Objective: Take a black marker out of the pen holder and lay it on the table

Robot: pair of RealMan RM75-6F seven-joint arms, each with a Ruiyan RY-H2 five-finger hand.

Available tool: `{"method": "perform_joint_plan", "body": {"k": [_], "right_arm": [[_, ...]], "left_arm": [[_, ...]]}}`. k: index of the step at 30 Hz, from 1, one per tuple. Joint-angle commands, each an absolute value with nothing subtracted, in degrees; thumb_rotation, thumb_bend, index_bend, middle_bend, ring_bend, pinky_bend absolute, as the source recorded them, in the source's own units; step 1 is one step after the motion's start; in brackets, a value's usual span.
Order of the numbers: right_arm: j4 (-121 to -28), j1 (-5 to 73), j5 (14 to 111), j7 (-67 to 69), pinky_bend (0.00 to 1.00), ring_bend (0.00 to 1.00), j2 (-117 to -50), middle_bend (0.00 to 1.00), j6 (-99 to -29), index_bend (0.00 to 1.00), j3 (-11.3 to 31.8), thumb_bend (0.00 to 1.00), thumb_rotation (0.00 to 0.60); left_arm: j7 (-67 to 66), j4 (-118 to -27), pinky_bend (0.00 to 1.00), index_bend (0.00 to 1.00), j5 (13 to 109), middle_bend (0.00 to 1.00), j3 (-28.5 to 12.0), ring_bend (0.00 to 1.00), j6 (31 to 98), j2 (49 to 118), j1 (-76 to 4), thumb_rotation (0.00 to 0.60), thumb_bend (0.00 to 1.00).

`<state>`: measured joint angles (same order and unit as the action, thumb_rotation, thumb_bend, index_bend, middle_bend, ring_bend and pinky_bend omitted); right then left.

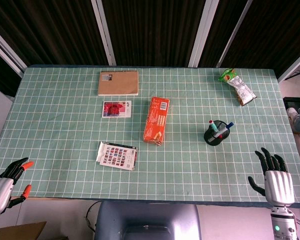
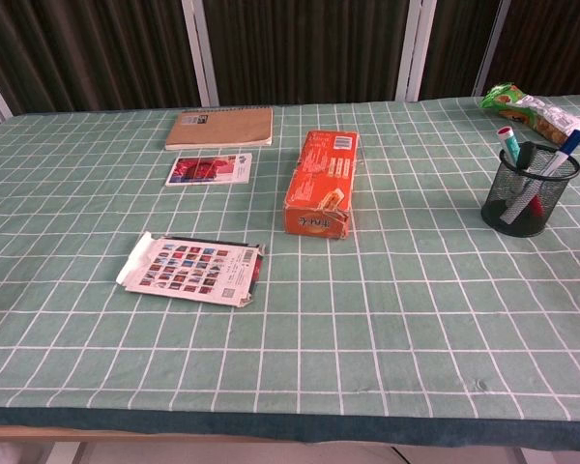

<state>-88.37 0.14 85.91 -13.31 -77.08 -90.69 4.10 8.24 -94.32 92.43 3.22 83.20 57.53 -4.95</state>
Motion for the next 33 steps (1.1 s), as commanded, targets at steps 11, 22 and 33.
{"method": "perform_joint_plan", "body": {"k": [11, 22, 33], "right_arm": [[-88.98, 0.39, 87.40, -13.57, 0.26, 0.25, -76.83, 0.22, -91.69, 0.28, 4.36, 0.40, 0.600], [-91.36, 6.46, 87.42, -25.98, 0.59, 0.63, -77.30, 0.52, -89.28, 0.37, 10.08, 0.40, 0.600], [-91.33, 16.96, 76.19, -33.55, 1.00, 1.00, -79.15, 0.97, -75.32, 0.55, 16.55, 0.40, 0.600]], "left_arm": [[8.27, -94.22, 0.38, 0.19, 92.63, 0.09, 3.19, 0.10, 83.30, 57.68, -5.01, 0.600, 0.44], [9.17, -93.91, 0.38, 0.19, 93.00, 0.09, 3.22, 0.10, 82.76, 57.55, -5.56, 0.600, 0.44], [9.96, -93.56, 0.38, 0.19, 92.86, 0.09, 3.10, 0.10, 82.56, 57.60, -5.86, 0.600, 0.44]]}}
